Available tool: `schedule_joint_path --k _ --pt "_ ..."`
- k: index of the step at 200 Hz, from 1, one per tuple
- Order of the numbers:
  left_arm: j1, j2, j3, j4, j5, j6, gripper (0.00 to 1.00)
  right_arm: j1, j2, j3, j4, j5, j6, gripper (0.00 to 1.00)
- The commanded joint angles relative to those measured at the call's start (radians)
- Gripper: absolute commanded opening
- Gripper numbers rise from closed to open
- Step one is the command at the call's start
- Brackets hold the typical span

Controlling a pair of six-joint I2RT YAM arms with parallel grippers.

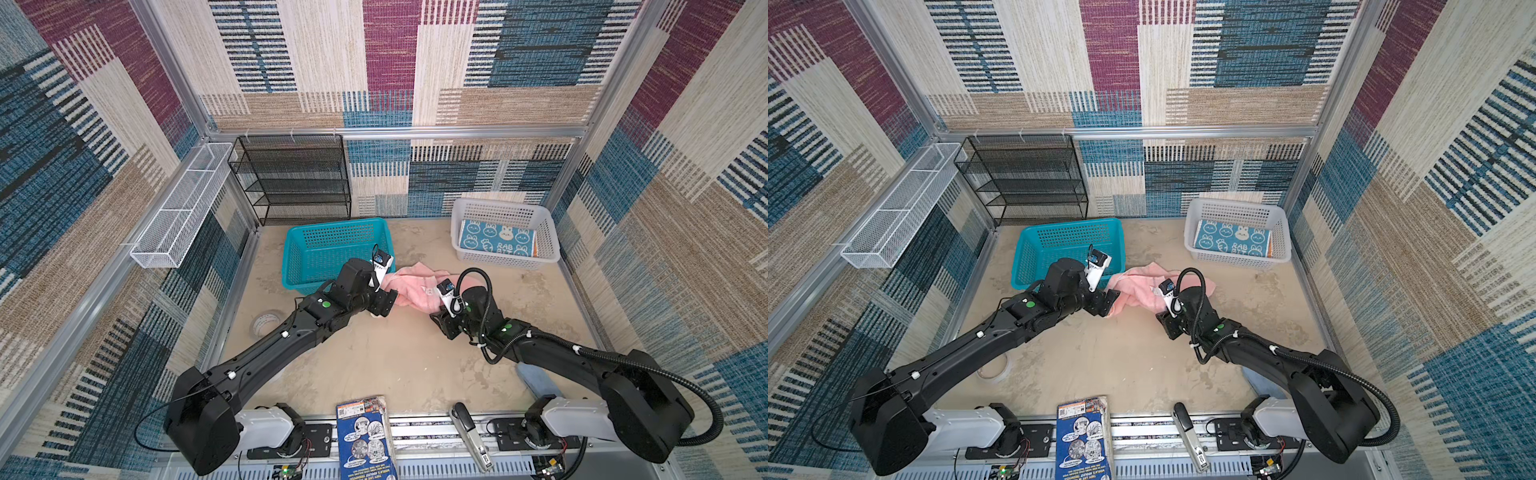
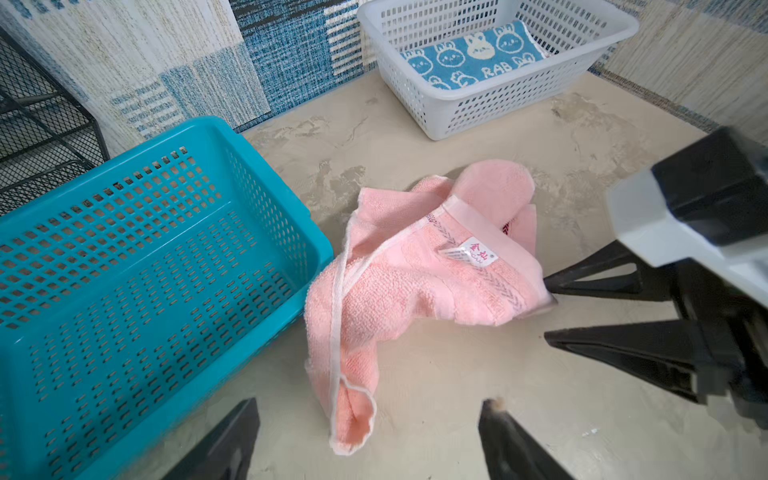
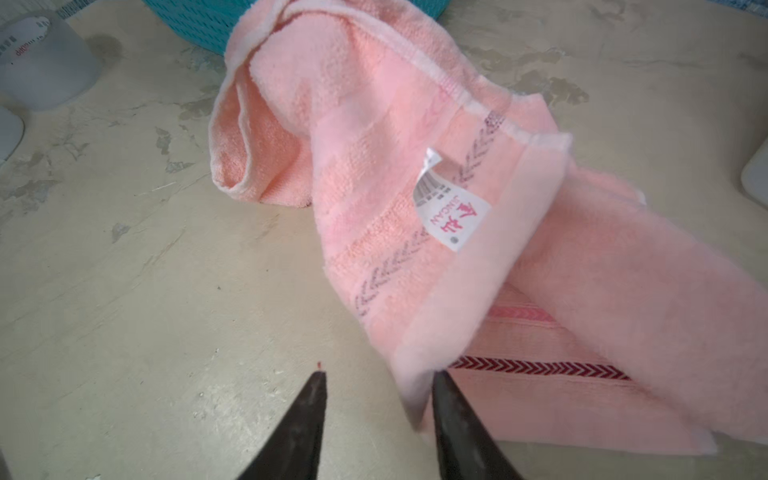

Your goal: Fold and stack the towels

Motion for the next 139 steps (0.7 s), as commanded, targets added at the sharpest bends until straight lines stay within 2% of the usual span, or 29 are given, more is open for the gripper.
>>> schedule_joint_path --k 1,16,30,92,139 --pt "0.000 0.009 0.009 0.016 0.038 0.020 0.87 -0.001 -0.004 -0.006 0.099 -0.032 0.130 0.65" --pt "0.000 0.016 0.013 0.016 0.043 0.016 0.87 -0.004 0.009 0.000 0.116 -0.024 0.166 0.71" --pt "0.000 0.022 0.017 0.015 0.045 0.014 0.87 -0.023 0.027 0.006 0.135 -0.036 0.211 0.72" --pt "0.001 0.026 0.026 0.008 0.059 0.005 0.87 -0.131 0.135 0.036 0.213 -0.201 0.281 0.69" --pt "0.000 0.038 0.038 -0.007 0.059 0.007 0.87 -0.166 0.213 0.055 0.240 -0.214 0.286 0.62"
